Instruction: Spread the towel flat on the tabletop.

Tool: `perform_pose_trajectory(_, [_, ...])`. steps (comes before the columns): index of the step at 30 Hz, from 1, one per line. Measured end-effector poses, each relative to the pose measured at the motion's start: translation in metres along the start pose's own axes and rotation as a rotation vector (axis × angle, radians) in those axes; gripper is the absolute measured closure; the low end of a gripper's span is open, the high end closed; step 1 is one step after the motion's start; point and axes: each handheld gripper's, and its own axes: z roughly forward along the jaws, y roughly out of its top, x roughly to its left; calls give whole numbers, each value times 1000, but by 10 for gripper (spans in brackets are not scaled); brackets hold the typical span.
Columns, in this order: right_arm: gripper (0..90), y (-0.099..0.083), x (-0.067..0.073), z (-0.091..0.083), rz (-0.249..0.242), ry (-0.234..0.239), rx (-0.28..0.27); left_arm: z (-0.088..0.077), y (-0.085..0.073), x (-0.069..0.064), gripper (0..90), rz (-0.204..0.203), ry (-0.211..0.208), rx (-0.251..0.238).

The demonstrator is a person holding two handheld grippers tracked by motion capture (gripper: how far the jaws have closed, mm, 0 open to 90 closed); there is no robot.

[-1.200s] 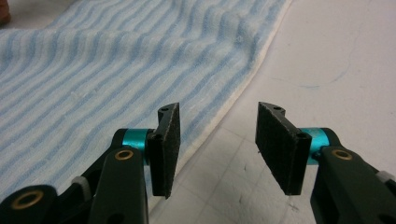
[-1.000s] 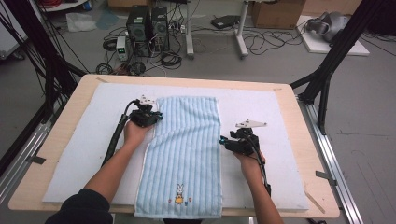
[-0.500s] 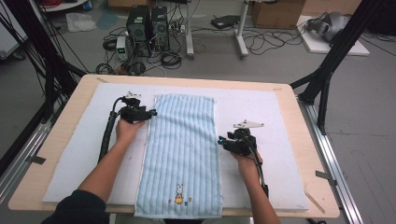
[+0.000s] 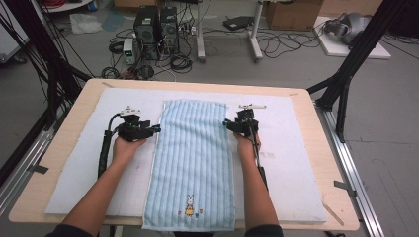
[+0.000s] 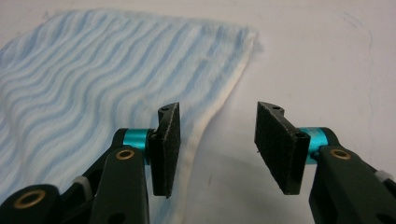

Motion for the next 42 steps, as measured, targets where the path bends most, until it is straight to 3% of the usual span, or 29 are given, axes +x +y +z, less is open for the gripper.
perform_pose_trajectory(5, [557, 13, 0, 27, -9, -27, 41, -6, -3, 3, 460, -12, 10, 1])
perform_pose_trajectory(7, [684, 15, 5, 33, -59, -56, 56, -7, -3, 4, 463, -13, 10, 4])
perform_pose_trajectory(9, [855, 17, 10, 35, -158, -80, 65, -6, -3, 4, 465, -16, 15, 4])
perform_pose_trajectory(11, [864, 18, 10, 35, -183, -142, 58, -6, -3, 3, 465, -16, 16, 8])
perform_pose_trajectory(12, [860, 17, 9, 35, -171, -167, 52, -5, -3, 1, 464, -22, 12, 14])
perform_pose_trajectory(14, [738, 16, 2, 34, -100, -174, 26, -4, -3, -2, 464, -18, 3, 19])
perform_pose_trajectory(16, [618, 17, 1, 31, -87, -145, 23, -3, -4, -6, 463, -4, -7, 28])
perform_pose_trajectory(19, [594, 18, -2, 16, -86, -126, -25, 0, -5, -10, 475, 10, -19, 55])
perform_pose_trajectory(21, [581, 18, -4, 5, -89, -115, -27, 1, -7, -12, 506, 26, -34, 75])
perform_pose_trajectory(26, [565, 6, -7, -26, -124, -15, -11, 9, -10, -21, 608, 70, -78, 114])
perform_pose_trajectory(30, [595, -16, 2, -48, -187, 35, 42, 11, -11, -26, 715, 132, -20, 113])
perform_pose_trajectory(33, [611, -35, 11, -62, -188, 80, 74, 12, -11, -23, 790, 104, -21, 99])
perform_pose_trajectory(36, [648, -49, 24, -73, -212, 122, 75, 13, -11, -25, 796, 114, -10, 95])
perform_pose_trajectory(38, [691, -56, 33, -74, -277, 103, 114, 13, -11, -25, 798, 111, -7, 92])
perform_pose_trajectory(40, [704, -63, 37, -69, -295, 88, 157, 14, -11, -25, 802, 108, 8, 89])
perform_pose_trajectory(42, [688, -63, 37, -70, -287, 51, 153, 14, -11, -25, 802, 108, 16, 86])
